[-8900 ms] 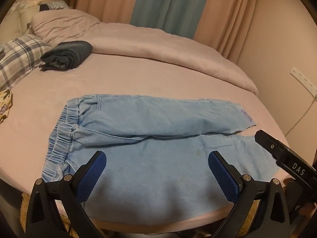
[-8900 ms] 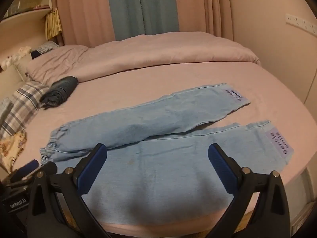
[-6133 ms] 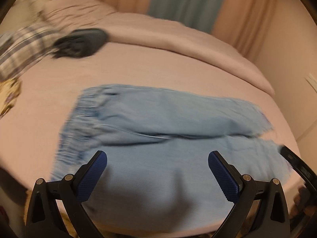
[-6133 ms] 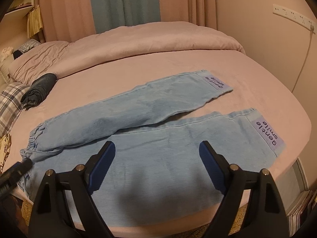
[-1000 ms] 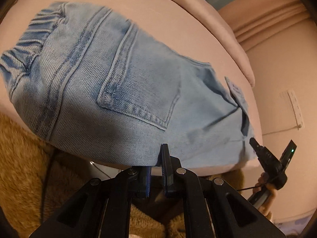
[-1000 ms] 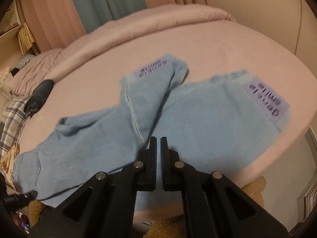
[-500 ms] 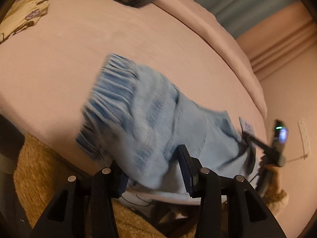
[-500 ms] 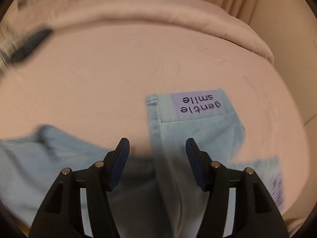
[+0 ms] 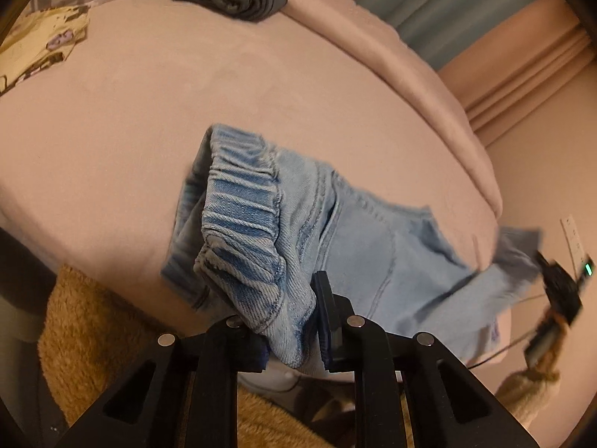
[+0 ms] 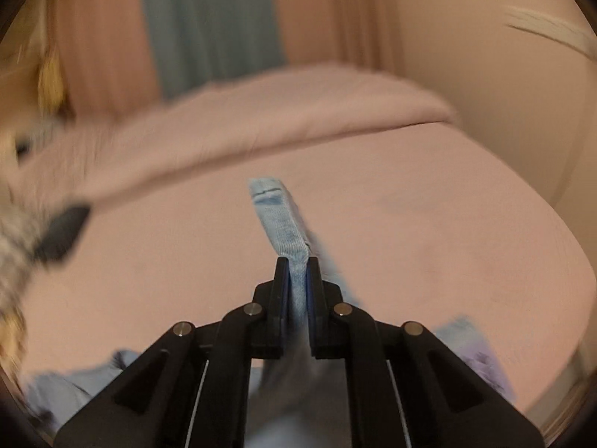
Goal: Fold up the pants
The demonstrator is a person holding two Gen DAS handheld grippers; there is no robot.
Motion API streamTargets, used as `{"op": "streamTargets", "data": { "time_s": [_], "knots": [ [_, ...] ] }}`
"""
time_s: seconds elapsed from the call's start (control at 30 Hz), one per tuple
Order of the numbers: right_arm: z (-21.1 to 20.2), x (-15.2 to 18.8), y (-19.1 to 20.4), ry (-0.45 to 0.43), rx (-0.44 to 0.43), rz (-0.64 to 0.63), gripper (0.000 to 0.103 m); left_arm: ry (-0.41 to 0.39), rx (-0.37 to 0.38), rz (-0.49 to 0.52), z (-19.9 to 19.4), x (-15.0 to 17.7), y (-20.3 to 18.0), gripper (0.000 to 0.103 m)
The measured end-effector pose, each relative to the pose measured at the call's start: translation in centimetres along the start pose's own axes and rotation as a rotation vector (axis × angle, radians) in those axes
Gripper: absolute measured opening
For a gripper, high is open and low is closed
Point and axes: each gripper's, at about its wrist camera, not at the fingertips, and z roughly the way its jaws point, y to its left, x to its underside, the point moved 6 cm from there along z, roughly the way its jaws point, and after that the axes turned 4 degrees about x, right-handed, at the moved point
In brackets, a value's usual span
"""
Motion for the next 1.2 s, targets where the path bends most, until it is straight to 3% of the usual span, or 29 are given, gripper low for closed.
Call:
{"op": "streamTargets", "data": {
  "time_s": [0.1, 0.2, 0.3, 0.37, 0.43, 0.53, 0.6, 0.63, 0.7, 0.73, 0.77, 0.87, 1.07, 1.2],
  "knots": [
    [-3.3, 3.3, -6.9, -0.015, 0.068, 0.133, 0.008, 0.035, 0.003, -0.023, 0.7, 0.8, 0.8, 0.019],
    [-2.7, 9.9, -12.1, 0.117, 0.121, 0.237, 0.009, 0.05, 0.015, -0.037, 0.6, 0.8, 0.9, 0.019],
    [-0.5, 15.6, -14.9, 0.259, 0.137, 0.324, 0.009, 0.064, 0.021, -0.055, 0.4, 0.4, 0.9, 0.019],
    [-0.4, 16.6, -15.9, 0.244, 0.095, 0.371, 0.012, 0.075, 0.039, -0.071, 0.0, 0.2, 1.0, 0.02],
    [-0.8, 16.2, -16.0, 0.228, 0.079, 0.395, 0.018, 0.079, 0.04, -0.081, -0.2, 0.0, 1.0, 0.021],
    [-1.1, 15.3, -16.4, 0.217, 0.115, 0.37, 0.038, 0.074, 0.023, -0.068, -0.4, -0.2, 0.8, 0.021],
    [-1.5, 15.0, -15.8, 0.211, 0.127, 0.352, 0.041, 0.054, 0.014, -0.054, -0.3, -0.4, 0.4, 0.021],
    [-1.2, 14.8, -15.8, 0.21, 0.132, 0.339, 0.038, 0.041, 0.015, -0.048, -0.2, -0.5, 0.2, 0.021],
    [-0.7, 14.6, -15.4, 0.217, 0.158, 0.309, 0.011, -0.005, 0.008, -0.031, -0.2, -1.1, 0.1, 0.02],
    [0.8, 14.1, -15.7, 0.24, 0.209, 0.292, 0.005, -0.016, 0.004, -0.021, -0.2, -1.4, -0.1, 0.015],
    [1.8, 13.4, -15.6, 0.246, 0.225, 0.289, 0.005, -0.031, 0.003, -0.011, -0.4, -1.9, -0.6, 0.012],
    [2.3, 10.8, -14.5, 0.219, 0.129, 0.312, 0.005, -0.081, 0.026, 0.04, -1.6, -4.0, -2.7, 0.011],
    [1.8, -0.4, -9.0, 0.047, -0.044, 0.241, 0.005, -0.15, 0.088, 0.086, -3.5, -9.4, -6.1, 0.01],
    [-2.8, -5.3, -7.5, -0.116, -0.175, 0.247, 0.005, -0.203, 0.155, 0.086, -5.0, -8.6, -5.7, 0.01]
  ]
}}
